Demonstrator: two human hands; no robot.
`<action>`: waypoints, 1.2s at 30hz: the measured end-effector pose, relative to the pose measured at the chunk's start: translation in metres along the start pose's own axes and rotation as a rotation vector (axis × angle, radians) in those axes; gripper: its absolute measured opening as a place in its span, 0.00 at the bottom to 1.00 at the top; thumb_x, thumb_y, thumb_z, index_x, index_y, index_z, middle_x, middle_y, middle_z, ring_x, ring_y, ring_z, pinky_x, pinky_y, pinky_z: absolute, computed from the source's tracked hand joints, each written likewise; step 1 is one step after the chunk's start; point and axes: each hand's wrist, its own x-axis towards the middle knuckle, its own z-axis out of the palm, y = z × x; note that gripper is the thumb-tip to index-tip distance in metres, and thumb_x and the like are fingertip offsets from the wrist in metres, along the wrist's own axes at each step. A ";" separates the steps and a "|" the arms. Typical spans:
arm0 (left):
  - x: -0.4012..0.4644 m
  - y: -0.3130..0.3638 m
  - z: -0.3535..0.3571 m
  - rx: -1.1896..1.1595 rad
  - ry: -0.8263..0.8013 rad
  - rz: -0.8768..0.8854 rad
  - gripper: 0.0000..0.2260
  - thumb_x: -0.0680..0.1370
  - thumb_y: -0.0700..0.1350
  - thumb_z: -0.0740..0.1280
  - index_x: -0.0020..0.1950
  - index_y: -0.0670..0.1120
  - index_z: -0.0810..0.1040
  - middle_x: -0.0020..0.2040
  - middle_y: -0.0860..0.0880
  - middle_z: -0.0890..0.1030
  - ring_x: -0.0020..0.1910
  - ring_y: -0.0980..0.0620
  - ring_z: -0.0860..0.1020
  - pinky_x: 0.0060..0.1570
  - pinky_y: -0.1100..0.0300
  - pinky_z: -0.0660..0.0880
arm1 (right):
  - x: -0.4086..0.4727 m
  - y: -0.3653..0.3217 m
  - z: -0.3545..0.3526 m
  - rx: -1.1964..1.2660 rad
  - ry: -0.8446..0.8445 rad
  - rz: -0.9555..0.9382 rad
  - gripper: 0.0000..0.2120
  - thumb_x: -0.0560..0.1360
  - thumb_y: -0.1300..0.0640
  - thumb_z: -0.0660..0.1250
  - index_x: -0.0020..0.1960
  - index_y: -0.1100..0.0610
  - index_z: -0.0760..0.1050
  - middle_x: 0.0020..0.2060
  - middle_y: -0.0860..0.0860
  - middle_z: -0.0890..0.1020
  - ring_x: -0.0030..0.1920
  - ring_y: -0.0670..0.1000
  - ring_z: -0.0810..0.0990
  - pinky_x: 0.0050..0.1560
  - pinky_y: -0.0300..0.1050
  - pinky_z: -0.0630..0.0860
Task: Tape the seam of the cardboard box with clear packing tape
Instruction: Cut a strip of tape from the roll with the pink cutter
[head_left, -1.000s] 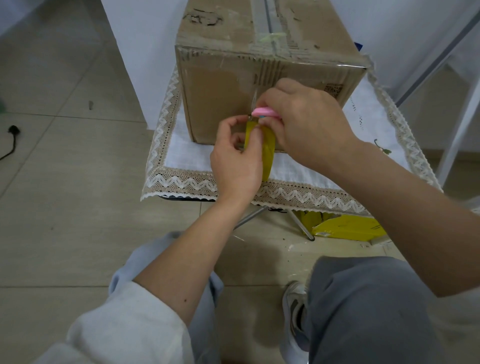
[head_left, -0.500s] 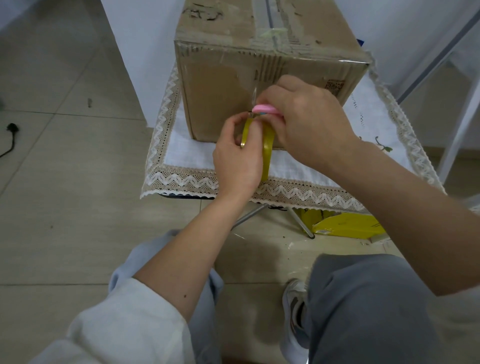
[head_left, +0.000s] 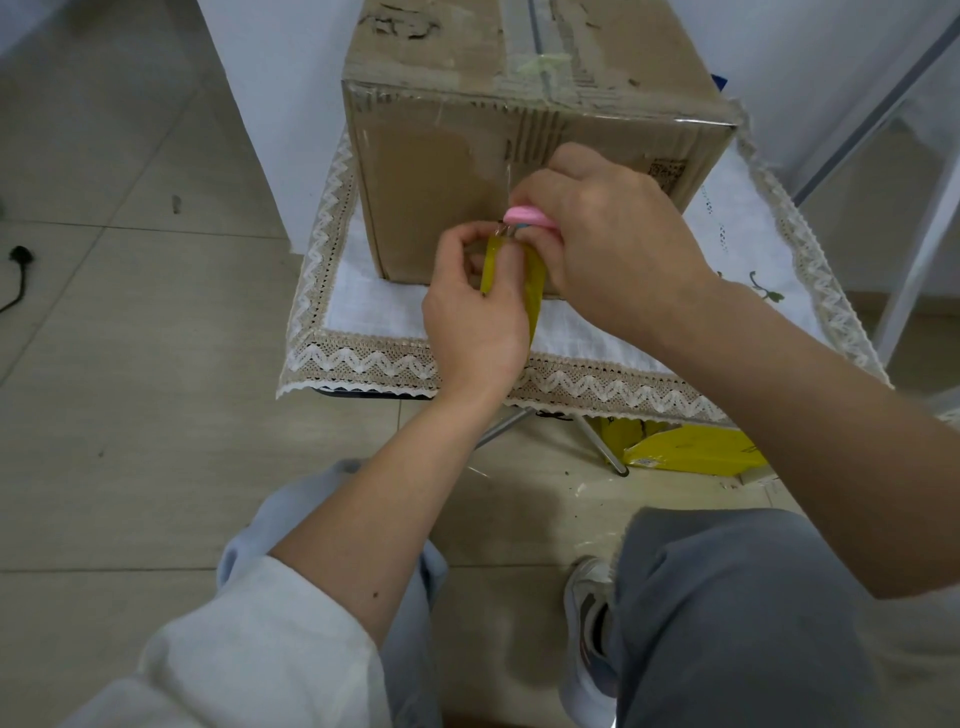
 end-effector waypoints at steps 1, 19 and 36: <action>0.000 0.000 0.000 -0.001 0.005 0.011 0.03 0.77 0.44 0.67 0.50 0.50 0.79 0.36 0.58 0.77 0.35 0.64 0.74 0.38 0.68 0.70 | 0.000 0.000 -0.001 -0.004 -0.008 0.004 0.12 0.80 0.55 0.62 0.56 0.61 0.77 0.52 0.59 0.77 0.50 0.62 0.78 0.48 0.58 0.76; 0.000 0.003 0.000 -0.047 0.003 -0.021 0.03 0.77 0.46 0.68 0.46 0.54 0.76 0.34 0.57 0.79 0.34 0.61 0.76 0.40 0.61 0.74 | -0.006 0.008 0.004 0.082 0.071 0.030 0.10 0.77 0.56 0.66 0.54 0.60 0.79 0.49 0.59 0.78 0.46 0.63 0.79 0.44 0.59 0.77; 0.005 0.004 0.000 -0.013 -0.063 -0.020 0.03 0.74 0.47 0.69 0.42 0.55 0.79 0.28 0.57 0.77 0.30 0.60 0.73 0.38 0.58 0.73 | -0.013 0.009 0.004 0.142 0.155 0.001 0.11 0.77 0.55 0.64 0.54 0.60 0.80 0.47 0.58 0.79 0.45 0.60 0.80 0.43 0.58 0.78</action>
